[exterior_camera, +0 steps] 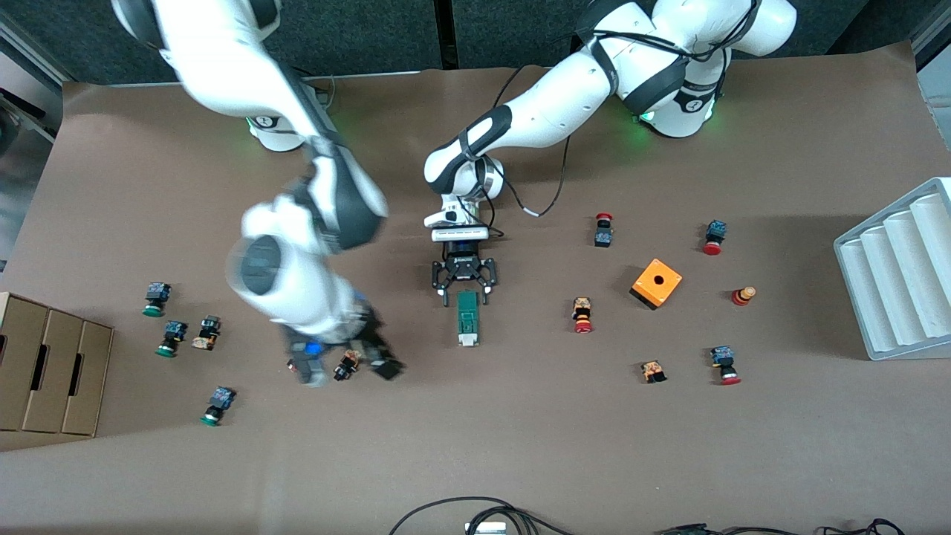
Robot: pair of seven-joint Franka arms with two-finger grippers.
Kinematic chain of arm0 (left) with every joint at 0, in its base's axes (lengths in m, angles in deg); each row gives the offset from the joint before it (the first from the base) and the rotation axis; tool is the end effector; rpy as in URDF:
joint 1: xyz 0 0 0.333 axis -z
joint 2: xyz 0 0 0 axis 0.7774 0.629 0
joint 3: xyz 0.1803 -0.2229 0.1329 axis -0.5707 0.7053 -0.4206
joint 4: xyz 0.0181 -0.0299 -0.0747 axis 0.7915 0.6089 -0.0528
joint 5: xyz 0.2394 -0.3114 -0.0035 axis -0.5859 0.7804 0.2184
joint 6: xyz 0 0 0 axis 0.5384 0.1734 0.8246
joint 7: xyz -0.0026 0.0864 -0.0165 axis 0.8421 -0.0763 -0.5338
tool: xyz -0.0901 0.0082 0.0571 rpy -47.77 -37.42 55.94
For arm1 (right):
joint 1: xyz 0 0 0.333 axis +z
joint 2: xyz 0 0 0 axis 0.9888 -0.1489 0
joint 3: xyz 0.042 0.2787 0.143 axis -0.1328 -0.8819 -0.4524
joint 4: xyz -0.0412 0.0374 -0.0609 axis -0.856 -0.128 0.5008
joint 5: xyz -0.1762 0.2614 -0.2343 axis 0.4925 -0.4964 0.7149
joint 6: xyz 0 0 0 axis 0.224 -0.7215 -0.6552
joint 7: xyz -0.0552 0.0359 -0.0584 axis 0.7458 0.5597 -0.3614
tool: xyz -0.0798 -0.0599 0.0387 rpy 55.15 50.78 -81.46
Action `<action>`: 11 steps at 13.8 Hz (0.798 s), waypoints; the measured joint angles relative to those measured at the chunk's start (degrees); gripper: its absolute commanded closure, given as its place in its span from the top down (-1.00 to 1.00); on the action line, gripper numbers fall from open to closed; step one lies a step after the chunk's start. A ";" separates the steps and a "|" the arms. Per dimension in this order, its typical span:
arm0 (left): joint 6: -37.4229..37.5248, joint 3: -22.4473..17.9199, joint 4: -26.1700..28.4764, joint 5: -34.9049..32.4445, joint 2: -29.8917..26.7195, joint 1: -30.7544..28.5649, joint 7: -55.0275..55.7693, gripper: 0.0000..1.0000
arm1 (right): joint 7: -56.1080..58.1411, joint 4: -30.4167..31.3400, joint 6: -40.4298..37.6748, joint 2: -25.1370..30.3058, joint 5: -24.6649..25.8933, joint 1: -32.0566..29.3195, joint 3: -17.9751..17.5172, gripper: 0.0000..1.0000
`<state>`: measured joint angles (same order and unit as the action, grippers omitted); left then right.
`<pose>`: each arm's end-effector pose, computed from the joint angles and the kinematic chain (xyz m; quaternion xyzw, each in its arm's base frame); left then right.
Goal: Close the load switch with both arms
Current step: 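Open the right gripper and withdraw it from the switch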
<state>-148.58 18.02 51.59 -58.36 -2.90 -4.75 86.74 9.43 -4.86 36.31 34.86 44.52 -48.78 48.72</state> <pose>0.3572 -0.5694 0.0469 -0.7736 -0.0248 -0.6332 0.0053 0.6571 0.2690 0.4272 -0.8733 0.4723 0.0269 0.1165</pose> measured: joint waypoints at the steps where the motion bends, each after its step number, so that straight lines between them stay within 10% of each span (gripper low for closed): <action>1: 0.00 0.01 -0.07 0.01 -0.01 0.00 0.00 1.00 | 5.56 2.00 -2.01 3.25 0.20 -3.24 -1.10 0.98; 11: -0.30 1.14 3.90 8.47 -9.17 0.80 -0.77 1.00 | 63.24 13.37 -22.39 28.73 14.64 -31.64 -6.73 0.98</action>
<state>-148.89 19.16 55.50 -49.88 -12.07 -3.94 85.98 72.67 8.51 13.92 63.60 59.16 -80.42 41.99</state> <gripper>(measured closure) 0.000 0.004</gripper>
